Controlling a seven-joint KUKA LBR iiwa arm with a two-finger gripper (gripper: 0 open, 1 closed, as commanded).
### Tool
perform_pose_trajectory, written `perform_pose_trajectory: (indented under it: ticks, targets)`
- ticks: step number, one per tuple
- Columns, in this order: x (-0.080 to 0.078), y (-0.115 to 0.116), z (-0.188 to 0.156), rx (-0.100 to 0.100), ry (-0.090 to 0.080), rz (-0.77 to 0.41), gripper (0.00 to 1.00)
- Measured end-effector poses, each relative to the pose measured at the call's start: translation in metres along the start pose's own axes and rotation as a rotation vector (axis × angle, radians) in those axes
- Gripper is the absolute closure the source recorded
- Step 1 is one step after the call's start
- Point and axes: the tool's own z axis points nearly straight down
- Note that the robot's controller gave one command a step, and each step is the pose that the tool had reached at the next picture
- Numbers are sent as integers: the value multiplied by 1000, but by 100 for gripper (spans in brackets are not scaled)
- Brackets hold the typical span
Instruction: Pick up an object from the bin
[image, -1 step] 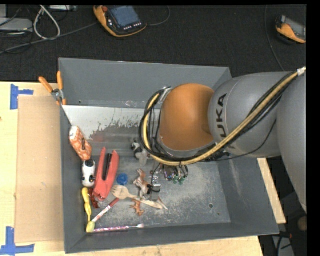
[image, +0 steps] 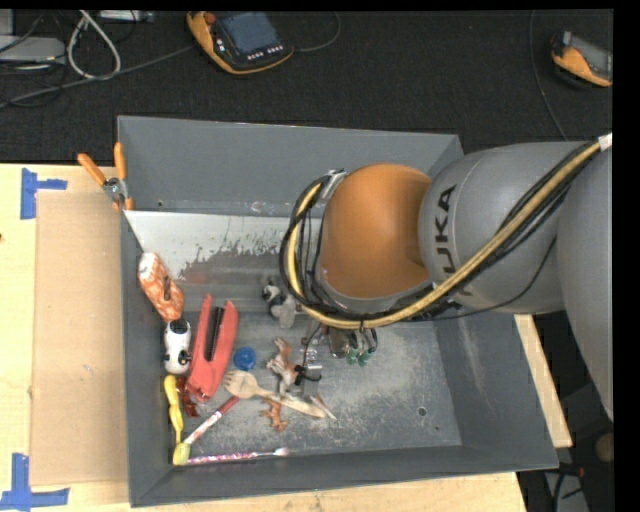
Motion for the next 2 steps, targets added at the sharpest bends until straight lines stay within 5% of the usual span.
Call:
perform_pose_trajectory:
  ticks: [1,2]
  targets:
    - [11,-14,67,0,1,-145,0]
    - [21,-25,87,-4,-11,-10,0]
